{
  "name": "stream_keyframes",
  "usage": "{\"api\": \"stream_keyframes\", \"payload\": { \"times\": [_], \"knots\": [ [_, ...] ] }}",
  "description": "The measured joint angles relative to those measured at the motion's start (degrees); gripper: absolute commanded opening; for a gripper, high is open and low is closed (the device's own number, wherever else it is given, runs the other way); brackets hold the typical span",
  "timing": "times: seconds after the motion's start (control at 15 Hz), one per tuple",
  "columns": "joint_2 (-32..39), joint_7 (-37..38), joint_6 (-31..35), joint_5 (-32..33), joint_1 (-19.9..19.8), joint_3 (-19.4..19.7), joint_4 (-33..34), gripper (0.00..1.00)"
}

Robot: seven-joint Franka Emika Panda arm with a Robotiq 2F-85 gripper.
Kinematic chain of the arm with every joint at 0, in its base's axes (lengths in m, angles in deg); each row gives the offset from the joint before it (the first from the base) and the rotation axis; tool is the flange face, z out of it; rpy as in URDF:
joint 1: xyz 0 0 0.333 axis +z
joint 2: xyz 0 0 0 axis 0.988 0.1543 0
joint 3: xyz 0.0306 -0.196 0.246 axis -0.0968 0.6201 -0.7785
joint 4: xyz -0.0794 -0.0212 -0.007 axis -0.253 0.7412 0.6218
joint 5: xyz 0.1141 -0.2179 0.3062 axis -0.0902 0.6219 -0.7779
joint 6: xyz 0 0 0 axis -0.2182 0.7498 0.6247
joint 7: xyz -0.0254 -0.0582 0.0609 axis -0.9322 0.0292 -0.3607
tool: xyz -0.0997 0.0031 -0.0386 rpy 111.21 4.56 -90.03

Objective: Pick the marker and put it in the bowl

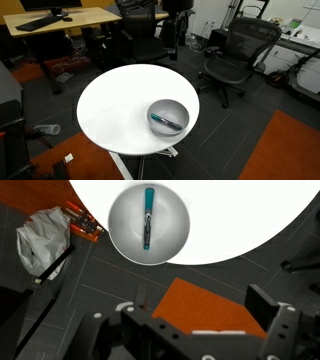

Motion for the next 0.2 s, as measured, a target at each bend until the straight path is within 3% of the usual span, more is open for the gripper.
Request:
{"api": "stream_keyframes", "payload": {
  "times": [0.2],
  "knots": [
    [-0.43,0.0,0.0,0.01,0.11,-0.02,-0.65,1.0]
  ]
}}
